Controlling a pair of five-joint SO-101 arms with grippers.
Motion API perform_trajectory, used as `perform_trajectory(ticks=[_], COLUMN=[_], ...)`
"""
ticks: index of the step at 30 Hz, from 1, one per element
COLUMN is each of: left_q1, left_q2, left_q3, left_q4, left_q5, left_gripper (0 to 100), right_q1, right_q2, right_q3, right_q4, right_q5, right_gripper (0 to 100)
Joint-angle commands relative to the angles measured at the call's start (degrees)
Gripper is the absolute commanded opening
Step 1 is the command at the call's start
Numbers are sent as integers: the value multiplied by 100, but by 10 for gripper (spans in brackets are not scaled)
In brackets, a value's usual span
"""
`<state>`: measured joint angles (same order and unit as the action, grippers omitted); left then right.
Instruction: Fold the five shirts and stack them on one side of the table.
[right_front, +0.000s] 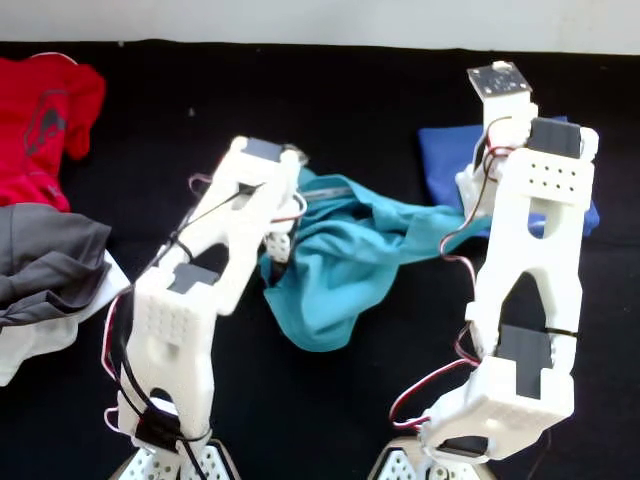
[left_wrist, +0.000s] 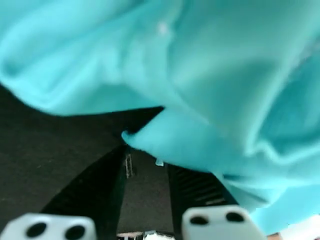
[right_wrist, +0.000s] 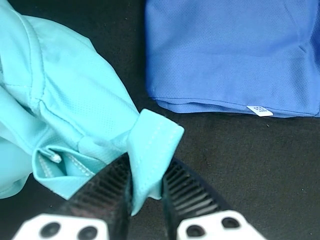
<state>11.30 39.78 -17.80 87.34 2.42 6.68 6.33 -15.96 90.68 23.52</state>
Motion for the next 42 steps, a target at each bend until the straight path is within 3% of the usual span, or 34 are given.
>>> perform_trajectory(ticks=[1, 8, 23, 42], left_q1=[57, 22, -154, -268], left_q2=[259, 277, 277, 1209], left_q3=[-22, -321, -1886, -1851], left_q4=[-149, -176, 1143, 97], left_q5=[44, 44, 44, 9], left_gripper=[108, 108, 108, 104], right_q1=[4, 4, 4, 4], right_q2=[-312, -312, -312, -312], right_q3=[-57, -31, -57, -57], right_q4=[-75, -75, -48, -57], right_q5=[62, 62, 70, 70], right_gripper=[6, 6, 6, 6])
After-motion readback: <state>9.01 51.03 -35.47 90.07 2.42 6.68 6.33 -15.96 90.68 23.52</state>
